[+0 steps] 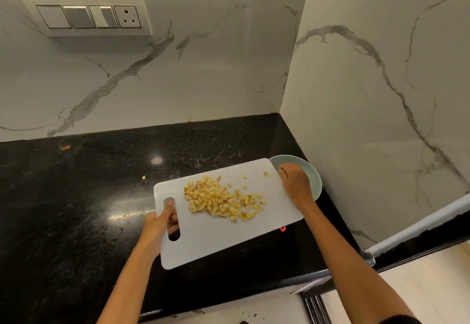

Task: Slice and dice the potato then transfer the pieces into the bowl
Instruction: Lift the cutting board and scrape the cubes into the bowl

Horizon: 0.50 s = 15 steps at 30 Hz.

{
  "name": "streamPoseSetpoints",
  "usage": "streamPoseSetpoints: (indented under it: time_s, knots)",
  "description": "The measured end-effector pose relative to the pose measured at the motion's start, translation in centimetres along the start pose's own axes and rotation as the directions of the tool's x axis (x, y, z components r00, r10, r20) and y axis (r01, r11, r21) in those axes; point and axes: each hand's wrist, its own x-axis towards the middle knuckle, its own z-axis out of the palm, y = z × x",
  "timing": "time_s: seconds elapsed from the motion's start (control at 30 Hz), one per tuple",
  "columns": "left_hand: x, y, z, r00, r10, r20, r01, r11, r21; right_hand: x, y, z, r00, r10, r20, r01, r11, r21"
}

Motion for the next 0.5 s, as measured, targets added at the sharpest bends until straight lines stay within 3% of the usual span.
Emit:
streamPoseSetpoints:
  time_s: [0.23,0.37,0.5]
  knots:
    - [-0.2,-0.1,0.2,0.999,0.009,-0.03,-0.009,1.0,-0.001,-1.9,-8.5,3.9,0.982,-0.172,0.081,0.152,0.966,0.209]
    - [-0.2,-0.4,0.3,0.998,0.024,-0.056,-0.024,1.0,0.006,-2.8,-13.9,7.1,0.908,-0.345,0.237,0.271,0.917,0.294]
    - [-0.1,-0.8,0.2,0.997,0.039,-0.061,-0.039,0.999,0.005,-3.5,-17.0,9.0,0.843,-0.469,0.263,0.413,0.878,0.241]
